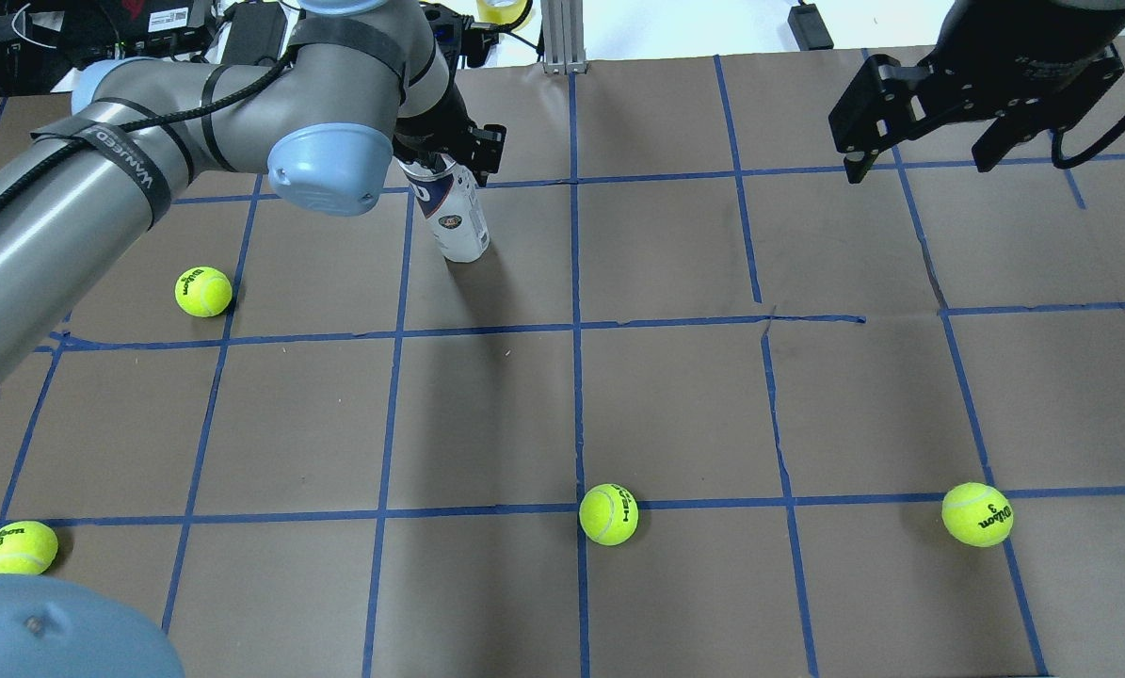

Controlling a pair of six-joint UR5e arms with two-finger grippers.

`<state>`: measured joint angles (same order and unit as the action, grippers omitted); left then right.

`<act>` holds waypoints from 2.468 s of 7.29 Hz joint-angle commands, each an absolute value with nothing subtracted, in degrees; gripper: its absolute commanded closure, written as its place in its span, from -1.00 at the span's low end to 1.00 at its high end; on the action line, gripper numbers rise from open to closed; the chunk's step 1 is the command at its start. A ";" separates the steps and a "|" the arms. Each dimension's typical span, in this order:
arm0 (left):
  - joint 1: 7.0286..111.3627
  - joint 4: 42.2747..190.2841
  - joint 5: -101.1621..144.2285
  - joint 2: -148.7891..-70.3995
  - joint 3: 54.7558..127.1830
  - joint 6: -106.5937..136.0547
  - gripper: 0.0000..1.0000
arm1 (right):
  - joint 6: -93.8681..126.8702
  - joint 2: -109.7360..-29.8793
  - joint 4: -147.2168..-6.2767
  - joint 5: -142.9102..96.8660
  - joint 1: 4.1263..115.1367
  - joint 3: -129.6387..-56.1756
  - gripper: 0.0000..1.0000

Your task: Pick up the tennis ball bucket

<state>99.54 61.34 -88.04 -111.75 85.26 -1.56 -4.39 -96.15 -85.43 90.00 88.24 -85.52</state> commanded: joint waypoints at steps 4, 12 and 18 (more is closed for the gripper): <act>95.21 87.93 -88.86 -102.94 74.01 -0.62 -1.00 | -4.39 -96.15 -85.60 90.00 88.24 -85.52 -1.00; 84.53 90.45 -90.51 -91.07 86.81 -1.23 -1.00 | -4.39 -96.24 -85.25 90.00 88.24 -85.52 -1.00; 86.22 89.74 -90.53 -90.44 87.98 -2.29 -1.00 | -4.57 -96.15 -85.25 90.00 88.24 -85.61 -1.00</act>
<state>86.14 89.76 -90.77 -90.49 87.96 -2.25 -4.51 -96.15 -85.25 90.00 88.24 -85.59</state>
